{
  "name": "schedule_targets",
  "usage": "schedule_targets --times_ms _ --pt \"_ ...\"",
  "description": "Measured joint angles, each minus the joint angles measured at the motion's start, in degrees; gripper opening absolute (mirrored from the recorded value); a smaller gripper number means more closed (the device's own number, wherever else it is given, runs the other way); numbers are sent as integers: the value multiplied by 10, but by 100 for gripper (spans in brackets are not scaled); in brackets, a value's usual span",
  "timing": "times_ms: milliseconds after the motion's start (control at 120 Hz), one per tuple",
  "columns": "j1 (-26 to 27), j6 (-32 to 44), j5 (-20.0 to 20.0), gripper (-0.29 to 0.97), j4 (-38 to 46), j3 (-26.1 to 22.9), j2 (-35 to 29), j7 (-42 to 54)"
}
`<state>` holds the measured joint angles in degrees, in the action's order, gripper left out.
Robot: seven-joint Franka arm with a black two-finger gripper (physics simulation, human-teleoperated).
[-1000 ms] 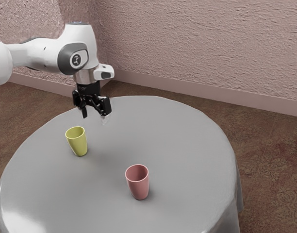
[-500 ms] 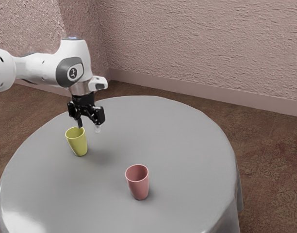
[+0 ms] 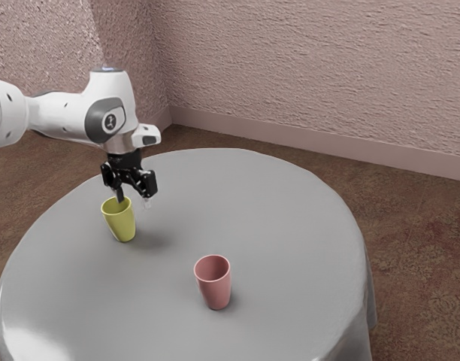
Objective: Place the left cup onto the right cup
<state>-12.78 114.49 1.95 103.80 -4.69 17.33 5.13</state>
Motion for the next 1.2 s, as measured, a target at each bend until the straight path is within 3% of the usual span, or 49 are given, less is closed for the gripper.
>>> schedule_targets --times_ms 1200 --pt "-17 12 11 56 -49 12 73 39"
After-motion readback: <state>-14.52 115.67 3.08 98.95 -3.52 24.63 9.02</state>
